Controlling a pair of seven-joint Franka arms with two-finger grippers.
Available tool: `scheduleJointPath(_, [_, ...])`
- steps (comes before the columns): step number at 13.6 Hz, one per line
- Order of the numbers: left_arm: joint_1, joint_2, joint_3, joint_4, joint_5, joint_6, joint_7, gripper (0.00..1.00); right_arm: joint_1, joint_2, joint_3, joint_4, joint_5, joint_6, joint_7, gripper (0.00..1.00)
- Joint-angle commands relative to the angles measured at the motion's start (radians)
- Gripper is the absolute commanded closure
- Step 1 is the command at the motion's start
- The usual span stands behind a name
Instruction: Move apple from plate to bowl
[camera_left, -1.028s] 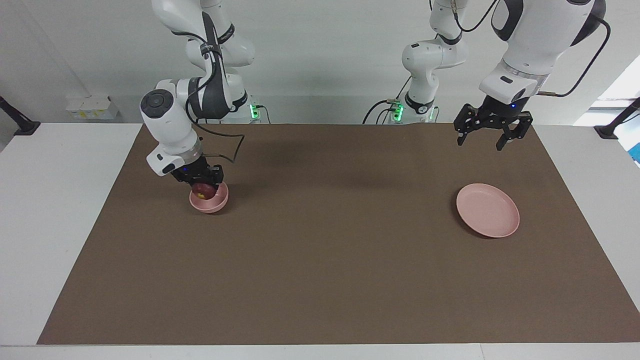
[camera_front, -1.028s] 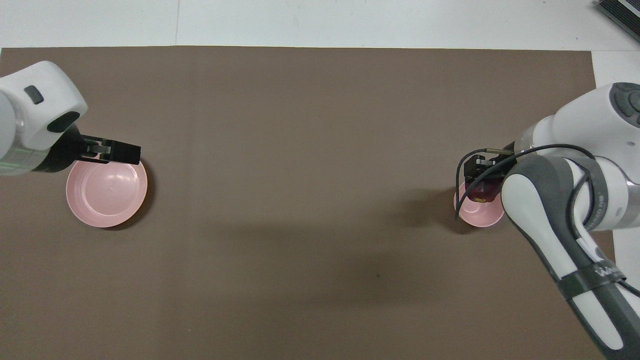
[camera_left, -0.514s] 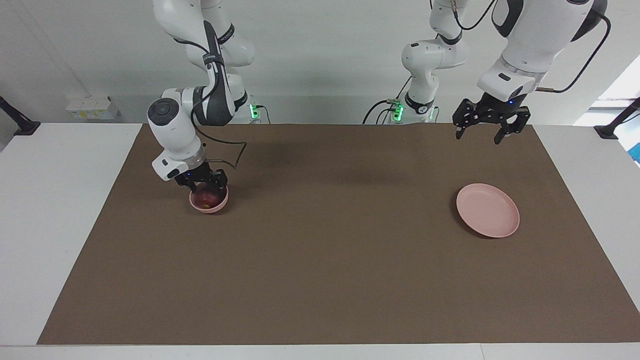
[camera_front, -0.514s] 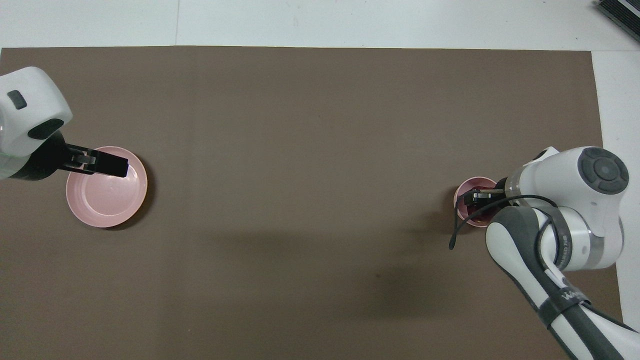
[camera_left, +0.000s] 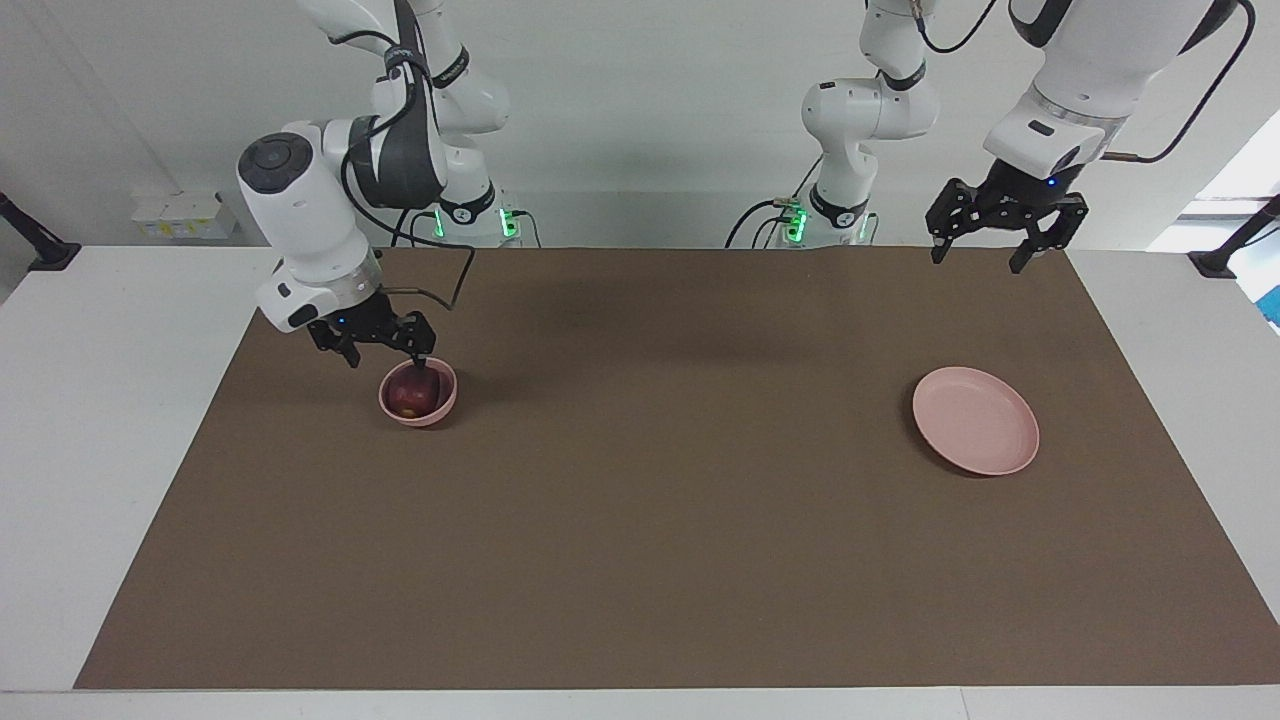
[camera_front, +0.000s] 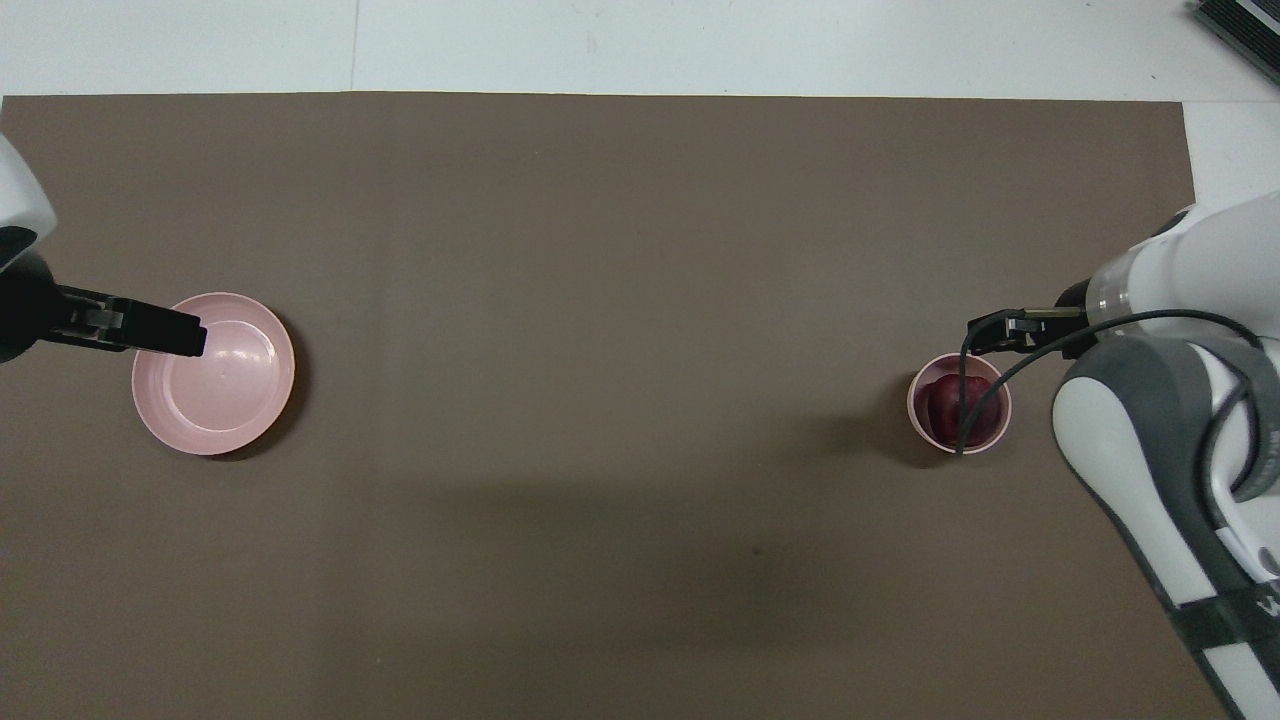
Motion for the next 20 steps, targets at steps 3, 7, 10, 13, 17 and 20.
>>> scheduleJointPath(3, [-0.009,0.042,0.015,0.112,0.019,-0.068,0.01,0.0,-0.022,-0.006,0.011,0.191,0.004,-0.203,0.003,0.0])
scheduleJointPath(7, [-0.008,0.044,0.014,0.118,0.02,-0.08,0.007,0.0,-0.029,0.008,0.014,0.332,0.004,-0.361,0.002,0.0])
scheduleJointPath(10, [-0.005,0.065,0.015,0.142,0.034,-0.102,0.007,0.0,-0.026,0.005,0.012,0.334,0.009,-0.357,-0.004,0.0])
scheduleJointPath(13, [-0.005,0.058,0.011,0.142,0.065,-0.138,0.004,0.0,-0.026,0.006,0.012,0.336,-0.013,-0.357,-0.009,0.0])
scheduleJointPath(17, [-0.006,0.048,0.012,0.133,0.054,-0.129,-0.001,0.0,-0.02,-0.006,0.011,0.352,-0.03,-0.372,-0.017,0.0])
scheduleJointPath(20, [-0.003,0.047,0.012,0.13,0.05,-0.122,-0.004,0.0,-0.022,-0.009,0.011,0.352,-0.011,-0.372,-0.011,0.0])
